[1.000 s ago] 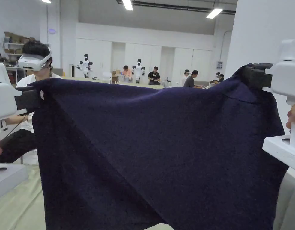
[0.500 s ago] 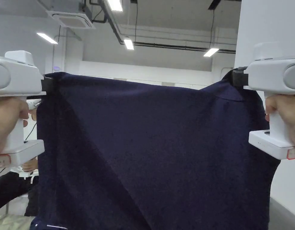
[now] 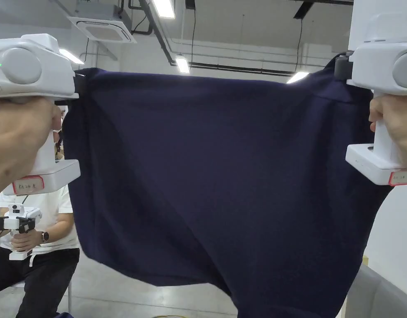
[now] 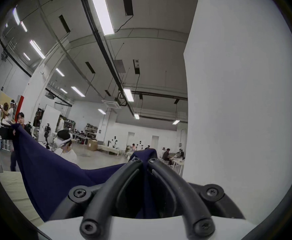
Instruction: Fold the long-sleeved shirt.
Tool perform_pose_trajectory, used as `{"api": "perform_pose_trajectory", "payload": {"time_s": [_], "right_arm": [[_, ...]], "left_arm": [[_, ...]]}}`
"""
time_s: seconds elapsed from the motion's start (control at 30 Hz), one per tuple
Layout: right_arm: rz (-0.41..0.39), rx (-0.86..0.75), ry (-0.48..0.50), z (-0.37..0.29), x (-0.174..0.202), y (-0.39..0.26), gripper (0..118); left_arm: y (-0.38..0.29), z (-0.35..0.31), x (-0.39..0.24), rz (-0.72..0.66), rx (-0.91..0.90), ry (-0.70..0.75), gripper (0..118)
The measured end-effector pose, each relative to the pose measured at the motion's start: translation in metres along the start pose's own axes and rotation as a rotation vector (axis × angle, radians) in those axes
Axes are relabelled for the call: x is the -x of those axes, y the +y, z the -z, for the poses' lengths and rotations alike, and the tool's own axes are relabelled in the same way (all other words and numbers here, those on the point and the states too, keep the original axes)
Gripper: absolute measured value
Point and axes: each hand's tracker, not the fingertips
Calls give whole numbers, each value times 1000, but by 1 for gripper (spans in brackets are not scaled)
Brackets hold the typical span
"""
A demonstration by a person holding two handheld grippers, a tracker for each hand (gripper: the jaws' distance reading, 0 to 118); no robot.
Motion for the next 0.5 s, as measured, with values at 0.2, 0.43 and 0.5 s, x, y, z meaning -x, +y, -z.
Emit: {"api": "perform_pose_trajectory", "payload": {"time_s": [0.2, 0.43, 0.5], "right_arm": [[-43, 1, 3, -6, -6, -21, 0], [0, 184, 86, -41, -18, -116, 0], [-6, 270, 114, -61, -19, -153, 0]], "left_arm": [[-21, 6, -9, 33, 15, -19, 5], [-116, -14, 4, 68, 186, -47, 5], [-153, -26, 11, 69, 255, -50, 5]]}}
